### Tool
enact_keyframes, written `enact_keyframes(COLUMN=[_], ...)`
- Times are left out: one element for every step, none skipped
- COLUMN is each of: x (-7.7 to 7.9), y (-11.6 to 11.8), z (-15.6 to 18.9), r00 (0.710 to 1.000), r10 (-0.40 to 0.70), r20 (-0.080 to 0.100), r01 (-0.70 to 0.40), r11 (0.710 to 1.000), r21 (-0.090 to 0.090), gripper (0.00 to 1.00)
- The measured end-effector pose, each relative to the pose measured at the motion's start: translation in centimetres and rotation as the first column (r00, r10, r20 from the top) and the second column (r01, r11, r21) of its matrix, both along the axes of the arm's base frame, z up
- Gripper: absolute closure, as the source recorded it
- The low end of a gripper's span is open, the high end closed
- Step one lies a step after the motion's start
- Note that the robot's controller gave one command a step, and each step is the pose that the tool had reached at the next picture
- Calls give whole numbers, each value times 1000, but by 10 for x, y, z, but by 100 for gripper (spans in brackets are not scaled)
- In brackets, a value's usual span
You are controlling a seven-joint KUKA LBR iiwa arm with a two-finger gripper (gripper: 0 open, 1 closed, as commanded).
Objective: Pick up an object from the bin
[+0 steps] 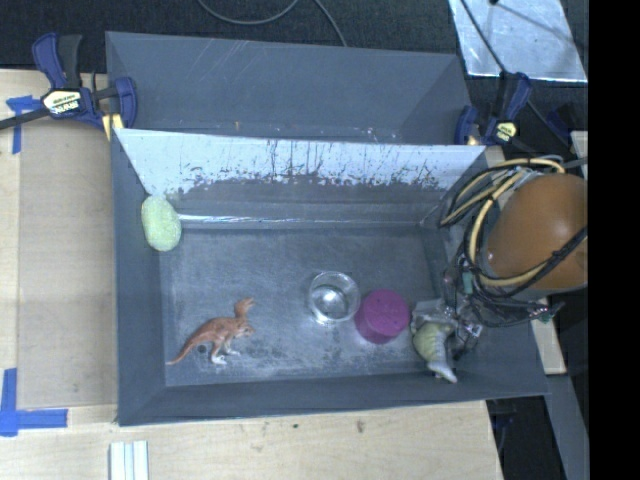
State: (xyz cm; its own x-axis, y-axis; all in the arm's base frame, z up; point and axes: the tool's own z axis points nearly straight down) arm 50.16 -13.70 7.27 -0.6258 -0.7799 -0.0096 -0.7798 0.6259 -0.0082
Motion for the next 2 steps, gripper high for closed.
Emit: enact_keyframes(x=[0, -1], y=[0, 1], z=[1, 8], r00=[1000, 1000], r10=[0, 1], r20=[-1, -7], r01=[0, -1], r11=[1000, 1000], r21=[0, 1], gripper=[100, 100])
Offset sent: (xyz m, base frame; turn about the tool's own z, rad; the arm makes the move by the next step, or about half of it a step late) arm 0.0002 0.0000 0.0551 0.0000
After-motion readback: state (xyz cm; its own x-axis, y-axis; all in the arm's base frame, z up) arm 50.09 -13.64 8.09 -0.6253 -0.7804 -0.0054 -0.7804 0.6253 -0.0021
